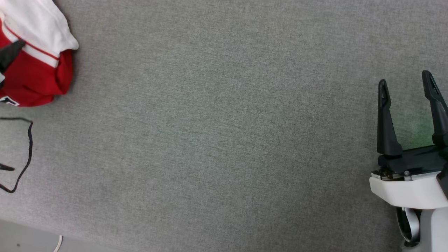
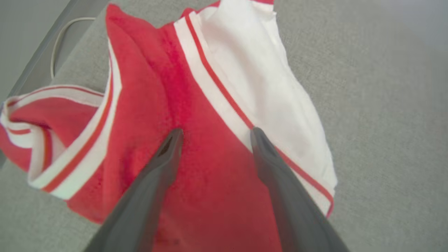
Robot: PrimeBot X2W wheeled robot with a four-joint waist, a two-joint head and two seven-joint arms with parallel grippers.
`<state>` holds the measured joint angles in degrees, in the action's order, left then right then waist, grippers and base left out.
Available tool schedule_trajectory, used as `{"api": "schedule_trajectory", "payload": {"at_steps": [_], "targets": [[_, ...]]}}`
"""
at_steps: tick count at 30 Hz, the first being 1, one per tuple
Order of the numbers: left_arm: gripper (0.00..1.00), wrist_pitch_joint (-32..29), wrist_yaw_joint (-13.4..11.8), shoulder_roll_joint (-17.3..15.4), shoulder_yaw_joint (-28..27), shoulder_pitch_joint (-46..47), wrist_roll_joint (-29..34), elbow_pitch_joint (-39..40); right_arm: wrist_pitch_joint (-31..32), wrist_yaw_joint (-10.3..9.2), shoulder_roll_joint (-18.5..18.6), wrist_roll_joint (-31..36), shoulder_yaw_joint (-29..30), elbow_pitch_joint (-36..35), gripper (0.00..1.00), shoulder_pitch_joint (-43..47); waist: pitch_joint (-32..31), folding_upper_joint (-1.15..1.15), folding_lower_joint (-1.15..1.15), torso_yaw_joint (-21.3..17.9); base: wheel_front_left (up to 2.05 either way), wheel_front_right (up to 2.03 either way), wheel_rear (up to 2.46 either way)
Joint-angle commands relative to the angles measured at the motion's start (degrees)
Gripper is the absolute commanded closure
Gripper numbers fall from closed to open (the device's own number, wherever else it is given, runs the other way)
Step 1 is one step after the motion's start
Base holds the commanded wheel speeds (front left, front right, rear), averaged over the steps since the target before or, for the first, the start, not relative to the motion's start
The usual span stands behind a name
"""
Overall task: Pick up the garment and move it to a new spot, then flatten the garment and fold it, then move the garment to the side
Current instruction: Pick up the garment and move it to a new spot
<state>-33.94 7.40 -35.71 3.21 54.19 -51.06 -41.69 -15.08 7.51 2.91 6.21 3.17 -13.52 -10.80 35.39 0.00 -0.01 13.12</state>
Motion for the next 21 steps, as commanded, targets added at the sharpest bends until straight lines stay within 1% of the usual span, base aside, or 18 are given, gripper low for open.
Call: {"api": "schedule_trajectory", "payload": {"at_steps": [1, 5, 9, 13, 14, 15, 16, 18, 21], "targets": [[0.0, -2.2, 0.0, -0.6, 1.2, 0.0, -0.7, -0.6, -0.1, -0.04, -0.1, 0.4, -0.1, -0.4, 0.0, -1.0, 0.5, 0.0, 0.01, -0.4, 0.0, 0.0, 0.0], [0.0, -7.1, 0.0, -1.7, 4.9, -0.6, -1.6, -2.2, -0.1, -0.04, -0.1, 0.4, 0.0, -0.6, 0.0, -1.2, 1.4, 0.0, 0.01, -1.1, 0.0, 0.0, 0.0], [0.0, -10.3, 0.0, -0.7, 9.0, -1.7, -1.9, -3.8, -0.1, -0.04, -0.1, 0.4, -0.1, -0.6, 0.0, -1.4, 2.3, 0.0, 0.01, -1.7, 0.0, 0.0, 0.0], [0.0, -10.9, 0.0, 0.5, 12.2, -2.3, -2.2, -5.4, -0.1, -0.04, -0.1, 0.2, -0.2, -0.3, 0.0, -1.6, 2.7, 0.0, 0.01, -2.3, 0.0, 0.0, 0.0], [0.07, -10.9, 0.0, 0.7, 12.9, -2.4, -2.3, -5.7, -0.1, -0.04, -0.1, 0.1, -0.2, -0.2, 0.0, -1.7, 2.7, 0.0, 0.01, -2.4, 0.0, 0.0, 0.0], [0.8, -10.7, 0.0, 0.8, 13.4, -2.4, -2.5, -5.8, -0.1, -0.04, -0.1, 0.0, -0.1, -0.2, 0.0, -1.7, 2.6, 0.0, 0.01, -2.5, 0.0, 0.0, 0.0], [1.0, -10.3, 0.0, 0.8, 13.9, -2.3, -2.7, -5.9, -0.1, -0.04, -0.1, -0.2, -0.1, 0.0, 0.0, -1.7, 2.3, 0.0, 0.01, -2.6, 0.0, 0.0, 0.0], [1.0, -9.0, 0.0, 0.0, 14.8, -1.7, -2.8, -5.5, -0.1, -0.04, -0.1, -0.6, 0.0, 0.3, 0.0, -1.6, 1.6, 0.0, 0.01, -2.7, 0.0, 0.0, 0.0], [1.0, -5.4, 0.0, -1.7, 15.1, 0.4, -2.8, -4.5, -0.1, -0.04, -0.1, -1.1, 0.0, 0.8, 0.0, -1.4, -0.1, 0.0, 0.01, -2.6, 0.0, 0.0, 0.0]]}}
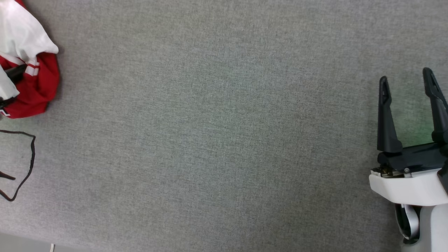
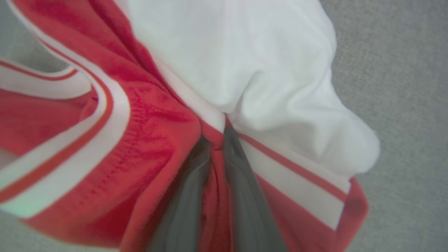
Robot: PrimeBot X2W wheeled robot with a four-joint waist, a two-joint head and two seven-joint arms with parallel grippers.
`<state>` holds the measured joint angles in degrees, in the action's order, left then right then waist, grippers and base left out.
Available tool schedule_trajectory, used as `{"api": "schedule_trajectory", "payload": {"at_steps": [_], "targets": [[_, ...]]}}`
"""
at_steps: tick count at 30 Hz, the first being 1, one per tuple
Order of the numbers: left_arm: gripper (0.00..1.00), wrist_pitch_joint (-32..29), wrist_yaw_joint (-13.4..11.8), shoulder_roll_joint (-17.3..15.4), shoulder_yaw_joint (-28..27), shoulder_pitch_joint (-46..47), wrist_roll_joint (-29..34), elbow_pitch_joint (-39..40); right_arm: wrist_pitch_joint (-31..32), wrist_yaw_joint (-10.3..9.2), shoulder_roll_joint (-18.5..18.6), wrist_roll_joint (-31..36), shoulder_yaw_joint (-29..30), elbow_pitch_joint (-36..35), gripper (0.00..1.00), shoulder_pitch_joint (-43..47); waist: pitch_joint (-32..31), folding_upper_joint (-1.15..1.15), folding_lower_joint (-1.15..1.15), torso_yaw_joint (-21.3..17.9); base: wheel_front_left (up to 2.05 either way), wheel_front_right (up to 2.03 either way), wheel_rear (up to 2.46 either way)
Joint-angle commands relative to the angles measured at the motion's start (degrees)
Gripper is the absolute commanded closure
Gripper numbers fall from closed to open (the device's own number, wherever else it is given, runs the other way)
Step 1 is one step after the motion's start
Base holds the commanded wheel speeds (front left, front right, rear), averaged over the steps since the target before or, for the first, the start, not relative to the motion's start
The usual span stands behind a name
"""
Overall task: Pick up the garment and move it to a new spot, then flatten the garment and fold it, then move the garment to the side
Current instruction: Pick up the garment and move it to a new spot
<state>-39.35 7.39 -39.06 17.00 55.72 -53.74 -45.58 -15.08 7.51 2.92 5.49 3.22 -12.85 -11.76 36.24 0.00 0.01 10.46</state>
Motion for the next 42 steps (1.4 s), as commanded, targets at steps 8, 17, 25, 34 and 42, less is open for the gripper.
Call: {"api": "schedule_trajectory", "payload": {"at_steps": [8, 17, 25, 34, 42], "targets": [[1.0, 5.7, 0.0, -1.6, 5.7, 3.1, 2.3, 3.5, -0.1, -0.04, -0.1, -2.4, -0.4, 1.9, 0.0, 1.1, -7.2, 0.0, -0.01, 0.5, 0.0, 0.0, 0.0], [1.0, 8.8, 0.0, -3.2, 13.9, 6.2, 2.1, 14.8, -0.1, -0.04, -0.1, -5.1, -0.1, 3.6, 0.0, 3.3, -13.2, 0.0, -0.01, -0.3, 0.0, 0.0, 0.0], [1.0, 8.7, 0.0, -2.0, 21.7, 8.2, 3.3, 25.5, -0.1, -0.04, -0.1, -7.6, 0.0, 4.4, 0.0, 3.7, -15.7, 0.0, -0.01, -3.9, 0.0, 0.0, 0.0], [1.0, 9.0, 0.0, 4.6, 30.0, 7.7, 6.4, 32.8, -0.1, -0.04, -0.1, -10.0, 0.2, 4.8, 0.0, 2.8, -15.2, 0.0, -0.01, -10.6, 0.0, 0.0, 0.0], [1.0, 12.0, 0.0, 12.5, 39.4, 10.0, 7.1, 33.4, -0.1, -0.04, -0.1, -12.0, 1.2, 5.0, 0.0, 2.5, -14.2, 0.0, -0.01, -15.6, 0.0, 0.0, 0.0]]}}
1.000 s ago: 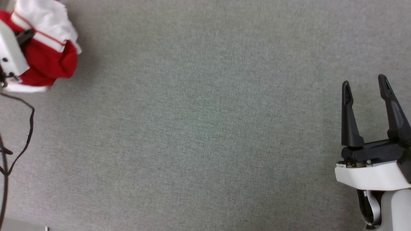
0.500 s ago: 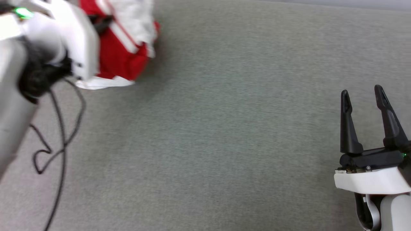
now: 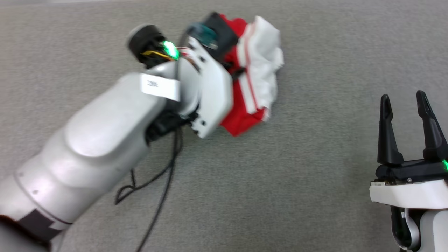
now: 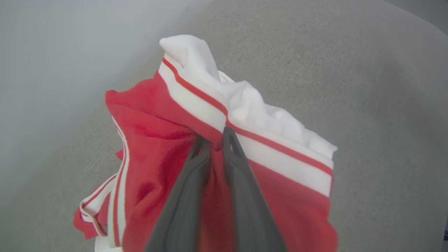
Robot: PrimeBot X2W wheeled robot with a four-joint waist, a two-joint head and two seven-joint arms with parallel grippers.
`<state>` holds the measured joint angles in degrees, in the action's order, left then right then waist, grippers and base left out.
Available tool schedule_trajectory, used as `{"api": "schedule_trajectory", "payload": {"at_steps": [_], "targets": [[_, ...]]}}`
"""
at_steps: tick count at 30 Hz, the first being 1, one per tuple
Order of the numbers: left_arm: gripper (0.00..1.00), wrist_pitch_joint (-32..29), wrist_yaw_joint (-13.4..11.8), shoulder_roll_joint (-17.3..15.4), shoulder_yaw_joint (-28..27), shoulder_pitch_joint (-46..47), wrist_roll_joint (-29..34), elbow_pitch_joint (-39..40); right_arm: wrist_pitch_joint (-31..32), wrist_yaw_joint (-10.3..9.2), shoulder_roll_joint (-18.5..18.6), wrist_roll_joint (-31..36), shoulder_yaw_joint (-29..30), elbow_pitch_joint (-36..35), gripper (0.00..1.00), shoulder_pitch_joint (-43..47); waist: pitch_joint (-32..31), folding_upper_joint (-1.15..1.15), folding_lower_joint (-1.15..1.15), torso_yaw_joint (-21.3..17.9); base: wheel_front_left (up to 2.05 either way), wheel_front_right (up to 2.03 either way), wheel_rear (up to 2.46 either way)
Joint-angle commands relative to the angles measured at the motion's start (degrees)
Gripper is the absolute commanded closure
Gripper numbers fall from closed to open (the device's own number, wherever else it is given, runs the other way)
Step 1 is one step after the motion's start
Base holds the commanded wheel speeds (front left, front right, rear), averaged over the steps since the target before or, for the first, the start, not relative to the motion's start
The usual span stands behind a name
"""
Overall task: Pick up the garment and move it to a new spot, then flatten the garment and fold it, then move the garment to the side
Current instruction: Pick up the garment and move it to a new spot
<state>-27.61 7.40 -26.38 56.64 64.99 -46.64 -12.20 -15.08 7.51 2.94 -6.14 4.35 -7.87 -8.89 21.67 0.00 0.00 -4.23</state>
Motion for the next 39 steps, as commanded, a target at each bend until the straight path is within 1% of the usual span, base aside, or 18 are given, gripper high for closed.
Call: {"api": "schedule_trajectory", "payload": {"at_steps": [1, 8, 12, 16, 19, 22, 24, 25, 26, 30, 33, 35, 39], "targets": [[1.0, 0.9, 0.0, 0.9, 1.0, 0.9, -0.2, -0.3, -0.1, -0.04, -0.1, -0.5, 0.0, 0.0, 0.0, -0.5, 0.4, 0.0, 0.0, -1.4, 0.0, 0.0, 0.0], [1.0, 5.6, 0.0, 7.5, 9.8, 1.1, -1.5, -3.3, -0.1, -0.04, -0.1, -1.4, 0.4, 0.0, 0.0, -0.3, 0.7, 0.0, 0.0, -4.2, 0.0, 0.0, 0.0], [1.0, 7.0, 0.0, 10.4, 14.6, -0.8, -2.7, -5.2, -0.1, -0.04, -0.1, -1.8, 0.5, -0.1, 0.0, -0.2, 1.2, 0.0, 0.0, -5.2, 0.0, 0.0, 0.0], [1.0, 7.2, 0.0, 12.9, 16.4, -3.6, -2.9, -7.0, -0.1, -0.04, -0.1, -2.0, 0.6, -0.1, 0.0, -0.1, 1.7, 0.0, 0.0, -5.8, 0.0, 0.0, 0.0], [1.0, 5.7, 0.0, 14.2, 16.8, -6.8, -2.7, -8.4, -0.1, -0.04, -0.1, -2.2, 0.4, 0.1, 0.0, -0.2, 1.8, 0.0, 0.0, -6.2, 0.0, 0.0, 0.0], [1.0, 3.4, 0.0, 14.7, 16.8, -9.7, -0.9, -9.1, -0.1, -0.04, -0.1, -2.1, 0.4, 0.3, 0.0, -0.2, 1.6, 0.0, 0.0, -6.4, 0.0, 0.0, 0.0], [1.0, 4.3, 0.0, 15.0, 16.8, -10.8, 0.0, -9.5, -0.1, -0.04, -0.1, -1.8, 0.6, 0.5, 0.0, 0.1, 1.1, 0.0, 0.0, -6.2, 0.0, 0.0, 0.0], [0.57, 5.2, 0.0, 15.3, 16.8, -11.0, 0.3, -9.6, -0.1, -0.04, -0.1, -1.6, 0.7, 0.6, 0.0, 0.3, 0.7, 0.0, 0.0, -6.0, 0.0, 0.0, 0.0], [0.0, 6.6, 0.0, 15.6, 16.8, -11.0, 0.2, -9.8, -0.1, -0.04, -0.1, -1.4, 0.8, 0.7, 0.0, 0.6, 0.3, 0.0, 0.0, -5.7, 0.0, 0.0, 0.0], [0.0, 14.5, 0.0, 16.9, 16.6, -9.6, -0.7, -10.7, -0.1, -0.04, -0.1, -0.7, 0.8, 1.2, 0.0, 1.7, -2.0, 0.0, 0.0, -4.5, 0.0, 0.0, 0.0], [0.0, 22.0, 0.0, 17.7, 14.6, -9.3, -0.6, -11.6, -0.1, -0.04, -0.1, -0.2, 1.0, 1.7, 0.0, 2.8, -4.2, 0.0, 0.0, -3.3, 0.0, 0.0, 0.0], [0.0, 26.5, -0.8, 17.7, 13.0, -9.8, 0.0, -12.5, -0.1, -0.04, -0.1, 0.1, 1.2, 2.0, 0.0, 3.6, -5.7, 0.0, 0.0, -2.5, 0.0, 0.0, 0.0], [0.0, 35.0, -4.3, 16.2, 9.5, -12.1, 0.9, -13.3, -0.1, -0.04, -0.1, 0.4, 1.4, 2.7, 0.0, 5.3, -8.4, 0.0, 0.0, -1.1, 0.0, 0.0, 0.0]]}}
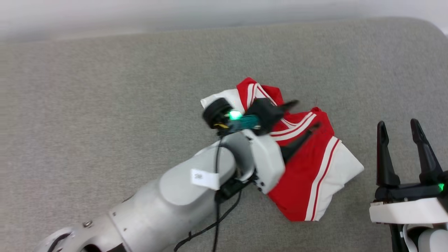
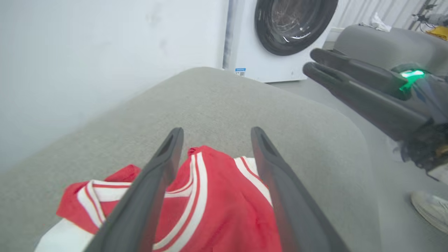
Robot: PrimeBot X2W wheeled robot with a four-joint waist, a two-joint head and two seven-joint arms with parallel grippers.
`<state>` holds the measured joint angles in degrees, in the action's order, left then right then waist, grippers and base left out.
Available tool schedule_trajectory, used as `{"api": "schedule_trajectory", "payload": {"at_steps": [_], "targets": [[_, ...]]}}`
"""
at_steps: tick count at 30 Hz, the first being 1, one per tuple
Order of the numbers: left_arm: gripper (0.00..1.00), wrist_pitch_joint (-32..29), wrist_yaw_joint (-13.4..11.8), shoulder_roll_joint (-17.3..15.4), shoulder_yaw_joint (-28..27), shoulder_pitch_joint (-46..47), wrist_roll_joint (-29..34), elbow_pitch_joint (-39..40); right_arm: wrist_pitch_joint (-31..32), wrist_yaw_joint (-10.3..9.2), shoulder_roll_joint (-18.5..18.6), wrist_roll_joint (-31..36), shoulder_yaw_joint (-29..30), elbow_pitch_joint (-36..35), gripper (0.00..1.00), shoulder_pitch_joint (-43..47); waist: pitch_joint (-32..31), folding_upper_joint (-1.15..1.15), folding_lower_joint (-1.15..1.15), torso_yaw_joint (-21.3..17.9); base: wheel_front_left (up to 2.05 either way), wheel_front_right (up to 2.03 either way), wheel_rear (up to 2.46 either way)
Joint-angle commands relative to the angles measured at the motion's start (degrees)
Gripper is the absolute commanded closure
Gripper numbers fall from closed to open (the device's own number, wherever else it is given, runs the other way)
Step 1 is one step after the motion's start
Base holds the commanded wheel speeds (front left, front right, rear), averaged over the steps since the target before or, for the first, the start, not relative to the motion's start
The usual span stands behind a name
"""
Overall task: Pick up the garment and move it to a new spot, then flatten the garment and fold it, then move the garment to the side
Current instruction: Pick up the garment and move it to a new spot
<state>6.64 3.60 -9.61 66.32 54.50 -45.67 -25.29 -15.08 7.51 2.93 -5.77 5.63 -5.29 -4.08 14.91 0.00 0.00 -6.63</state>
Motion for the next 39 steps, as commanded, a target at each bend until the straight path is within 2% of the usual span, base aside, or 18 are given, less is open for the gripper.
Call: {"api": "schedule_trajectory", "payload": {"at_steps": [1, 4, 8, 12, 13, 16, 19, 24, 30, 34, 39], "targets": [[0.0, 2.7, -1.5, -1.2, -1.2, -2.2, 0.0, -0.5, -0.1, -0.04, -0.1, 0.1, 0.4, 0.3, 0.0, 0.9, -2.3, 0.0, 0.0, 1.6, 0.0, 0.0, 0.0], [0.0, 6.5, -6.0, -3.9, -3.7, -3.9, 1.7, -1.2, -0.1, -0.04, -0.1, 0.2, 0.6, 0.9, 0.0, 2.2, -3.8, 0.0, 0.0, 2.5, 0.0, 0.0, 0.0], [0.0, 8.3, -11.0, -7.1, -8.3, -8.2, 2.8, 0.0, -0.1, -0.04, -0.1, 0.2, 0.9, 1.4, 0.0, 3.4, -5.4, 0.0, 0.0, 3.8, 0.0, 0.0, 0.0], [0.0, 8.6, -15.8, -10.1, -16.1, -13.7, 6.1, 5.1, -0.1, -0.04, -0.1, 0.4, 1.2, 1.9, 0.0, 4.4, -6.6, 0.0, 0.0, 4.9, 0.0, 0.0, 0.0], [0.0, 8.6, -15.8, -10.1, -16.1, -13.7, 6.1, 5.1, -0.1, -0.04, -0.1, 0.4, 1.2, 1.9, 0.0, 4.4, -6.6, 0.0, 0.0, 4.9, 0.0, 0.0, 0.0], [0.0, 8.6, -18.9, -11.8, -22.0, -19.4, 10.2, 9.4, -0.1, -0.04, -0.1, 0.4, 1.2, 2.3, 0.0, 4.8, -7.6, 0.0, 0.0, 5.6, 0.0, 0.0, 0.0], [0.0, 8.6, -20.8, -12.7, -27.9, -25.1, 13.7, 13.3, -0.1, -0.04, -0.1, 0.3, 1.4, 2.6, 0.0, 5.4, -8.4, 0.0, 0.0, 6.2, 0.0, 0.0, 0.0], [0.0, 8.6, -22.7, -12.3, -37.0, -35.0, 19.7, 18.6, -0.1, -0.04, -0.1, -0.3, 1.7, 3.3, 0.0, 6.4, -9.9, 0.0, 0.0, 7.0, 0.0, 0.0, 0.0], [0.0, 8.6, -22.4, -9.6, -45.9, -45.0, 25.5, 22.5, -0.1, -0.04, -0.1, -0.6, 1.4, 4.3, 0.0, 7.5, -11.6, 0.0, 0.0, 7.8, 0.0, 0.0, 0.0], [0.0, 8.6, -21.4, -7.2, -50.4, -50.1, 28.8, 23.7, -0.1, -0.04, -0.1, -1.0, 1.2, 4.9, 0.0, 8.3, -12.5, 0.0, 0.0, 8.3, 0.0, 0.0, 0.0], [0.0, 8.6, -18.7, -4.1, -54.3, -54.3, 32.3, 24.0, -0.1, -0.04, -0.1, -1.7, 1.1, 5.7, 0.0, 9.2, -13.4, 0.0, 0.0, 8.7, 0.0, 0.0, 0.0]]}}
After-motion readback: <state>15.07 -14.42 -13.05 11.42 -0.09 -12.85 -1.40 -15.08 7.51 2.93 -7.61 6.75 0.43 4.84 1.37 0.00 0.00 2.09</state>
